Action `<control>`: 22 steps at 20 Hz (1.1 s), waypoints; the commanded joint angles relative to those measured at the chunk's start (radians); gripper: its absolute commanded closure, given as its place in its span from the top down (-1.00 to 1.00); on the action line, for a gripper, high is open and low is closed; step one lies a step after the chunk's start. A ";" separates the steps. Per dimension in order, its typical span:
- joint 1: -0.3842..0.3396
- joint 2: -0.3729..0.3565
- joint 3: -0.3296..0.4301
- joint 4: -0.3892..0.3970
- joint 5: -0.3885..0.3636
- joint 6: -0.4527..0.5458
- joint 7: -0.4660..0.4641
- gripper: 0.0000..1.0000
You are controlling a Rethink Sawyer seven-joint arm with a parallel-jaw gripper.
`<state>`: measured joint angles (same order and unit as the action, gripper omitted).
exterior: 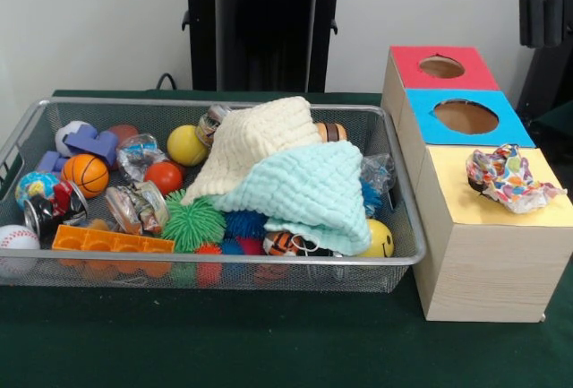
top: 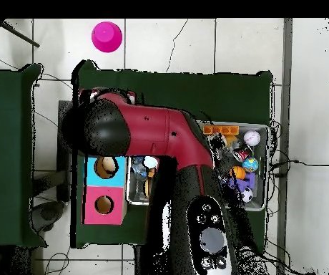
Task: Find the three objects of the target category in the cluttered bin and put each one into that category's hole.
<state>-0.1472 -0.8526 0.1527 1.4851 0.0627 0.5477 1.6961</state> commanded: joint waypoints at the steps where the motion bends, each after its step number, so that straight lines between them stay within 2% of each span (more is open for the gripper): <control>1: -0.006 0.083 -0.014 0.107 -0.062 -0.098 0.129 -1.00; 6: -0.008 0.099 -0.011 0.123 -0.066 -0.163 0.132 -1.00; 22: -0.002 0.129 -0.018 0.141 -0.076 -0.246 0.131 -1.00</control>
<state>-0.1453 -0.7750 0.1396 1.5263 0.0313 0.3393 1.6961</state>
